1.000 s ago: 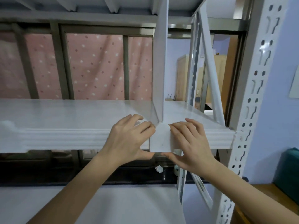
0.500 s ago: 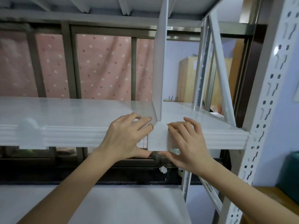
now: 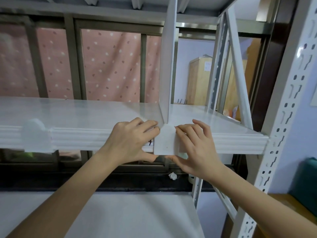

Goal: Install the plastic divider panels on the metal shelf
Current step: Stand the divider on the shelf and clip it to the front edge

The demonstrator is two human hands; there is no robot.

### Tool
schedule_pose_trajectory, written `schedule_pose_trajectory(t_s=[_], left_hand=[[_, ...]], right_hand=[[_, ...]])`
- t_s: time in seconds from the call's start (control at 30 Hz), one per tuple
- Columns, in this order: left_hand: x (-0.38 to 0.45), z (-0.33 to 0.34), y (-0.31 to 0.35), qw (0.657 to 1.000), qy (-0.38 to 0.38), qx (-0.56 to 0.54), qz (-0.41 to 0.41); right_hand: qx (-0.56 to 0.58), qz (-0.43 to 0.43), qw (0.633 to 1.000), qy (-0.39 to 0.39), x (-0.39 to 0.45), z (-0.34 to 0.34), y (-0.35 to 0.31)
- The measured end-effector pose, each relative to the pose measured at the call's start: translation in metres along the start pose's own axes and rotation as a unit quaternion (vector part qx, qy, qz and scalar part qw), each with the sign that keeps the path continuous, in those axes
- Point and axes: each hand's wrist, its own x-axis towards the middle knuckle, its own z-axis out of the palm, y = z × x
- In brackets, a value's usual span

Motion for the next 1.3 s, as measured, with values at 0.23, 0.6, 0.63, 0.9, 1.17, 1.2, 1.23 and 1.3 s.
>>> schedule_pose_trajectory(t_s=[0.23,0.6,0.63,0.9,1.17,1.2,1.23,1.3], left_hand=[[-0.006,-0.006,-0.012,0.999,-0.033,-0.03,0.025],[-0.003,-0.004,-0.019,0.996,-0.022,-0.049,0.078],[-0.003,-0.003,-0.02,0.996,-0.019,-0.048,0.072],[-0.02,0.005,-0.006,0.998,-0.001,-0.048,-0.049],[-0.029,0.008,0.021,0.987,0.014,-0.045,-0.154],[-0.029,0.007,0.024,0.985,0.008,-0.046,-0.165],[-0.029,0.006,0.027,0.983,-0.002,-0.046,-0.176],[-0.03,0.003,0.033,0.979,-0.019,-0.041,-0.198]], right_hand=[[0.006,0.003,1.0,0.013,0.007,0.007,-0.011],[0.042,0.035,0.998,0.015,0.011,0.01,-0.022],[0.055,0.04,0.998,0.017,0.011,0.01,-0.023],[0.023,0.135,0.99,0.045,0.012,0.024,-0.041],[0.024,0.214,0.976,-0.041,0.009,0.005,-0.066],[0.028,0.219,0.974,-0.054,0.009,0.001,-0.067],[0.029,0.22,0.973,-0.067,0.008,-0.004,-0.068],[0.017,0.217,0.972,-0.09,0.008,-0.011,-0.069]])
